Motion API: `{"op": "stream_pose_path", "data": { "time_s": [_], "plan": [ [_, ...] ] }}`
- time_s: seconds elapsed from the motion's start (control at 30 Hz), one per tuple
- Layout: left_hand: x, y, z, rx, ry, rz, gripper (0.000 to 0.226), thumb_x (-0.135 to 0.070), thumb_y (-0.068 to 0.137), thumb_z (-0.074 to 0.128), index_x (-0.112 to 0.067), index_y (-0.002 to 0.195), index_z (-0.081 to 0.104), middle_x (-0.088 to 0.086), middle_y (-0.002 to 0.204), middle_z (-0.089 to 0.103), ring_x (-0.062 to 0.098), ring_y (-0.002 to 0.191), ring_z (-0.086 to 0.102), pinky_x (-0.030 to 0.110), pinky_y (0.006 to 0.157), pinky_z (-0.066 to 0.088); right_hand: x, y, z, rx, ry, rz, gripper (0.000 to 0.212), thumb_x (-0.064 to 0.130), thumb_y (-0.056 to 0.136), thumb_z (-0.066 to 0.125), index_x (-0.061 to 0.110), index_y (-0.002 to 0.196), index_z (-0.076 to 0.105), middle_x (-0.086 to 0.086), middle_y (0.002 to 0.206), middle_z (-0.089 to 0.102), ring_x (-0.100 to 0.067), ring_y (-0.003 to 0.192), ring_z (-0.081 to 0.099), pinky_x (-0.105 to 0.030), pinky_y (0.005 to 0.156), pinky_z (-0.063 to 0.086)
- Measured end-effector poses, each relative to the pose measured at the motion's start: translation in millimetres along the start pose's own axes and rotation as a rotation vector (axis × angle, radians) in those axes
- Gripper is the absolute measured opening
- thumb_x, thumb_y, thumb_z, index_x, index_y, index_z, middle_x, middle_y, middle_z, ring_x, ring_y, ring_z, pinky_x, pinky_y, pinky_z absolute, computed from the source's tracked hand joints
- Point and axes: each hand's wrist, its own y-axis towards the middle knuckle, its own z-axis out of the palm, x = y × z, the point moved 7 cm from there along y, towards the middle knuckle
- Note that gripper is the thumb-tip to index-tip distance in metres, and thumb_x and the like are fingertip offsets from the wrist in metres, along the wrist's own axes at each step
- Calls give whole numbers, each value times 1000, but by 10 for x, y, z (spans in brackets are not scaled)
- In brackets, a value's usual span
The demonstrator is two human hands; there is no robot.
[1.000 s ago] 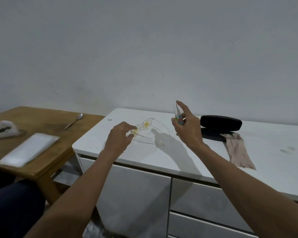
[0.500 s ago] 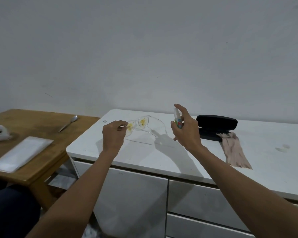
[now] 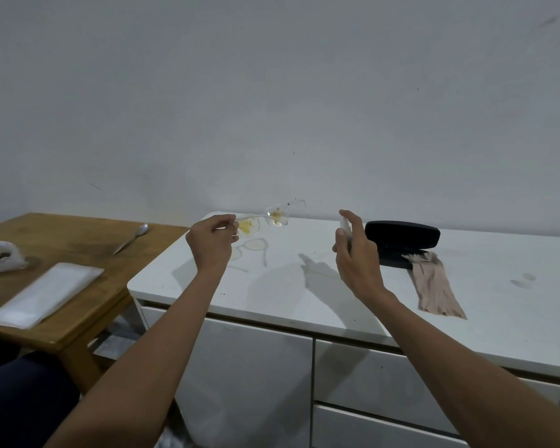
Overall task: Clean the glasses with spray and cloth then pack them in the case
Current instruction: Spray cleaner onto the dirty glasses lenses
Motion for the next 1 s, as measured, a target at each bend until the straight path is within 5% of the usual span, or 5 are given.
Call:
{"op": "stream_pose_path", "data": {
  "time_s": [0.17,0.4,0.57,0.73,1.0],
  "plan": [
    [-84,6,49,35,-71,-8,13,5,83,77,-3,93,80,16,82,75,22,63,70,35,69,64,23,-56,92,49,-38,-29,40,20,106,39,28,145,47,4,52,43,-10,47,42,-31,55,41],
    [-154,11,91,59,-123,-45,15,9,83,74,3,96,78,12,78,74,18,63,69,38,73,64,321,-44,239,112,-62,-147,48,16,101,47,33,145,46,6,53,44,-10,52,45,-25,54,38],
    [-141,0,91,86,-143,-60,16,10,81,75,3,96,78,11,80,75,15,69,72,36,71,65,432,-4,370,105,-77,-245,48,23,101,52,30,149,46,-5,90,67,-21,77,57,-38,76,50],
    [-159,-3,109,116,-169,-64,18,12,83,71,3,97,77,12,79,73,19,71,70,33,70,64,477,20,429,89,-103,-245,43,24,104,45,25,148,46,15,59,43,-19,61,46,-37,64,45],
    [-156,42,98,132,-173,-63,17,11,84,71,-2,93,79,10,75,73,19,68,69,34,70,64,554,39,439,69,-97,-239,48,20,104,43,30,151,42,12,65,44,-20,67,49,-34,66,41]
  ]
}}
